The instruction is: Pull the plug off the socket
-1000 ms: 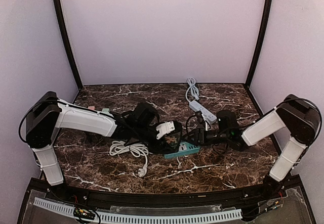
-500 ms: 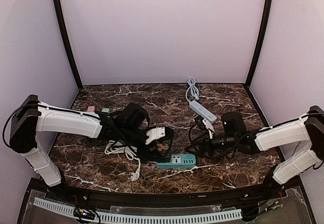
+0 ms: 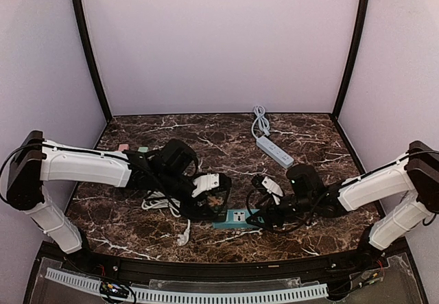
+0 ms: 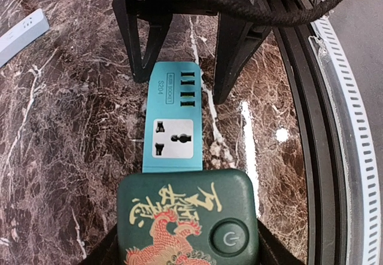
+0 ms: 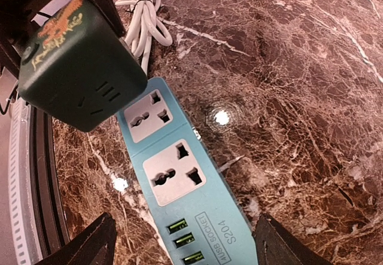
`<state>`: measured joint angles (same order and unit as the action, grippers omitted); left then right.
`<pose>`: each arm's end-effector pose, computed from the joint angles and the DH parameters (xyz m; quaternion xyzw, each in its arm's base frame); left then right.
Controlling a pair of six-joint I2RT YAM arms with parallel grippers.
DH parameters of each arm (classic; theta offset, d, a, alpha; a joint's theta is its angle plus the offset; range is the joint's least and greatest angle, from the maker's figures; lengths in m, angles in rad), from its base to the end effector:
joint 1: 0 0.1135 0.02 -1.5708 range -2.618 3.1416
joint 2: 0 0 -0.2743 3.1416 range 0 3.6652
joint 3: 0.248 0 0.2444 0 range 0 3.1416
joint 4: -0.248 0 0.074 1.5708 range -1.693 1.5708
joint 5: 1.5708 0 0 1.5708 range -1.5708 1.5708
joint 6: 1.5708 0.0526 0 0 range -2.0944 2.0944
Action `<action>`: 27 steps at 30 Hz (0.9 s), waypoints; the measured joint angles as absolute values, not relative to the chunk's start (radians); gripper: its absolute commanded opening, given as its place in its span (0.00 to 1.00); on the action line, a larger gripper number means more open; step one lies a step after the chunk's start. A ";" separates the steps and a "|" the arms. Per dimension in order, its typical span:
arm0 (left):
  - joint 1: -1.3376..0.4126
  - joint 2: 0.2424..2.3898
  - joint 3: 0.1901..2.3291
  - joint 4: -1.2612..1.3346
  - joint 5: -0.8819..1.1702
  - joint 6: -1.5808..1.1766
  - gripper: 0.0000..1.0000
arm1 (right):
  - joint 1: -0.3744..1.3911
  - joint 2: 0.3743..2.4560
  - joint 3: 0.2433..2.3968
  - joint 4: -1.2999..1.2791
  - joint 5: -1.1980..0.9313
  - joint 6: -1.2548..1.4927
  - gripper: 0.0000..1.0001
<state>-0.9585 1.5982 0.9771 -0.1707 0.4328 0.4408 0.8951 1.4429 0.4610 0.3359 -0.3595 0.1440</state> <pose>0.1777 -0.2914 0.2120 0.6442 0.6387 -0.2869 0.3077 0.1512 0.2183 0.1477 -0.3972 0.7899 0.3568 0.3016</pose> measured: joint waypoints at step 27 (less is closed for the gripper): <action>-0.669 1.482 1.299 -0.726 0.039 -0.253 0.11 | 0.906 1.499 0.647 0.164 -0.287 0.073 0.79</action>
<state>-0.6693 1.4818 1.2987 -0.7261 0.0395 -0.2527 0.9062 1.4994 0.6468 0.1642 -0.2871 0.0727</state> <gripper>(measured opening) 0.582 0.794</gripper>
